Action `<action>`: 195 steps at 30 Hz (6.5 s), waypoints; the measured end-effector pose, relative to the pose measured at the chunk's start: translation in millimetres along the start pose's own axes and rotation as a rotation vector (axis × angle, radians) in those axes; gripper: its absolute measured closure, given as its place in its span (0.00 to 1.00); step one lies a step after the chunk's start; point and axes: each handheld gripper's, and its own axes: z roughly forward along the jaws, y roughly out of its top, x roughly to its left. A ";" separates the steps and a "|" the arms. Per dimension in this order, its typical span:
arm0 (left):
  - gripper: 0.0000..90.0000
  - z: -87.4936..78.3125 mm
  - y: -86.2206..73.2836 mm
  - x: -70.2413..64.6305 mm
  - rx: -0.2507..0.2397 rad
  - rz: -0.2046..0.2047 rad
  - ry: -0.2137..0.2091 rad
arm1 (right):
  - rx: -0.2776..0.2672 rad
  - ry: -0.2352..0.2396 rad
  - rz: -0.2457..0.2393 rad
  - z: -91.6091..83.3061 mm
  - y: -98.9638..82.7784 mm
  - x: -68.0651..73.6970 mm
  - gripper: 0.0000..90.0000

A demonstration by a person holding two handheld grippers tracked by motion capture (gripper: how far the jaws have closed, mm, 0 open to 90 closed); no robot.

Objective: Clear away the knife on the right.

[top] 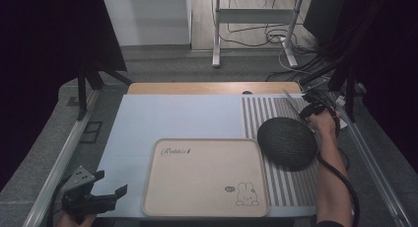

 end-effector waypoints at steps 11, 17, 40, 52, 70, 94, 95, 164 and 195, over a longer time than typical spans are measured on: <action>0.07 0.5 0.4 -0.3 0.003 0.000 0.002 | -0.048 0.009 0.028 -24.4 -8.7 -13.1 0.89; 0.07 0.7 0.7 -0.6 0.005 0.003 0.002 | -0.060 0.071 0.020 -38.7 -12.1 -6.6 0.89; 0.07 0.1 0.4 -0.4 -0.002 0.005 -0.002 | -0.087 0.172 -0.168 -65.9 -36.2 94.1 0.89; 0.07 0.1 0.4 -0.5 -0.002 0.007 -0.003 | -0.087 0.236 -0.263 -76.9 -62.7 141.4 0.89; 0.07 0.0 0.5 -1.1 0.000 0.013 -0.001 | -0.056 0.327 -0.396 -93.2 -105.7 216.8 0.89; 0.07 0.7 0.9 -1.9 0.005 0.020 -0.001 | 0.091 0.374 -0.536 -70.3 -134.2 298.1 0.76; 0.07 0.8 1.0 -1.9 0.006 0.021 -0.001 | 0.067 0.391 -0.532 -73.5 -131.4 296.8 0.75; 0.07 0.7 0.7 -1.4 0.002 0.021 -0.009 | 0.009 0.379 -0.441 -60.7 -111.3 248.2 0.70; 0.07 0.7 0.8 -1.9 0.001 0.024 -0.009 | -0.163 0.320 -0.405 -96.2 -126.8 233.0 0.08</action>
